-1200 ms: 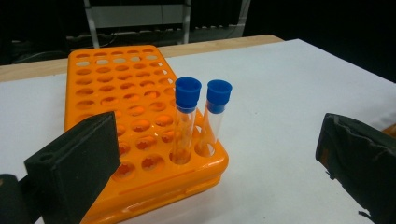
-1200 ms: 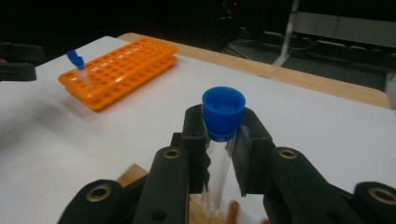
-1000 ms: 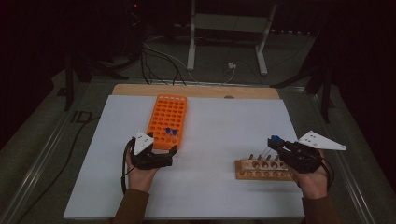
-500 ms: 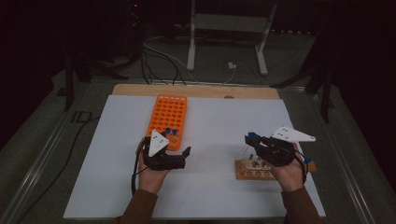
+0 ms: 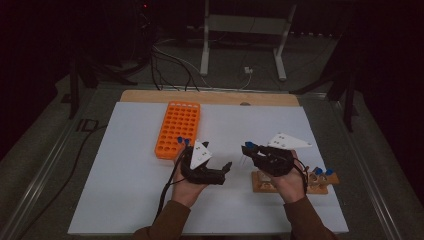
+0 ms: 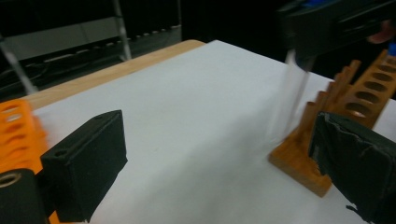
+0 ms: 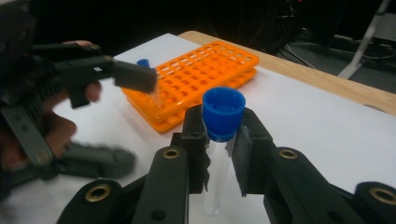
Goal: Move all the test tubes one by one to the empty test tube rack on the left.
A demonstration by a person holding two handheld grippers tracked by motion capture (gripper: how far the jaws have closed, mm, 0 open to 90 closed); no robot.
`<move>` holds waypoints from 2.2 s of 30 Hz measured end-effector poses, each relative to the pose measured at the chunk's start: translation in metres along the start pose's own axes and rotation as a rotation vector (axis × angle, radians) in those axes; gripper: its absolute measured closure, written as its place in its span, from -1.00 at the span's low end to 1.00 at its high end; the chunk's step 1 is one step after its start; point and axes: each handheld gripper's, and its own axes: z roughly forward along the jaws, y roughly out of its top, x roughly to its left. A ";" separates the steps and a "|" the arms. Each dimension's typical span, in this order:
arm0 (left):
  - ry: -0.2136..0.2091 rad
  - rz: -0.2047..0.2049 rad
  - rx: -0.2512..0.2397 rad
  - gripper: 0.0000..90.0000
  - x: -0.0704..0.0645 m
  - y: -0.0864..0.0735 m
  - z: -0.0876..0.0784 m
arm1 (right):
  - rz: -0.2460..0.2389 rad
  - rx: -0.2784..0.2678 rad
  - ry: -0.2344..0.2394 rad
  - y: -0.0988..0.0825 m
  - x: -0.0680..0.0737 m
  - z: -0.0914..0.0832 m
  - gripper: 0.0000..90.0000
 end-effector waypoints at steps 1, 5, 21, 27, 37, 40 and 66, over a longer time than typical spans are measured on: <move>-0.007 0.001 0.000 -0.88 -0.003 0.001 0.002 | 0.002 0.001 0.005 0.000 0.002 0.002 0.70; -0.030 0.015 0.005 -0.77 -0.011 0.002 0.009 | 0.002 -0.001 0.022 0.001 0.007 0.009 0.70; -0.096 0.007 -0.019 0.42 -0.017 0.004 0.012 | -0.004 0.014 0.062 0.001 0.020 0.020 0.70; -0.109 0.005 -0.019 0.68 -0.017 0.003 0.012 | -0.004 0.015 0.066 0.000 0.021 0.021 0.70; -0.105 0.001 -0.008 0.70 -0.012 0.001 0.013 | 0.008 -0.013 0.090 -0.001 0.017 0.015 0.16; -0.096 -0.010 -0.006 0.70 -0.008 0.000 0.011 | 0.013 -0.017 0.076 -0.001 0.014 0.013 -0.14; -0.020 -0.064 -0.025 0.70 0.021 -0.007 -0.009 | 0.000 0.024 -0.045 -0.024 -0.005 0.005 -0.97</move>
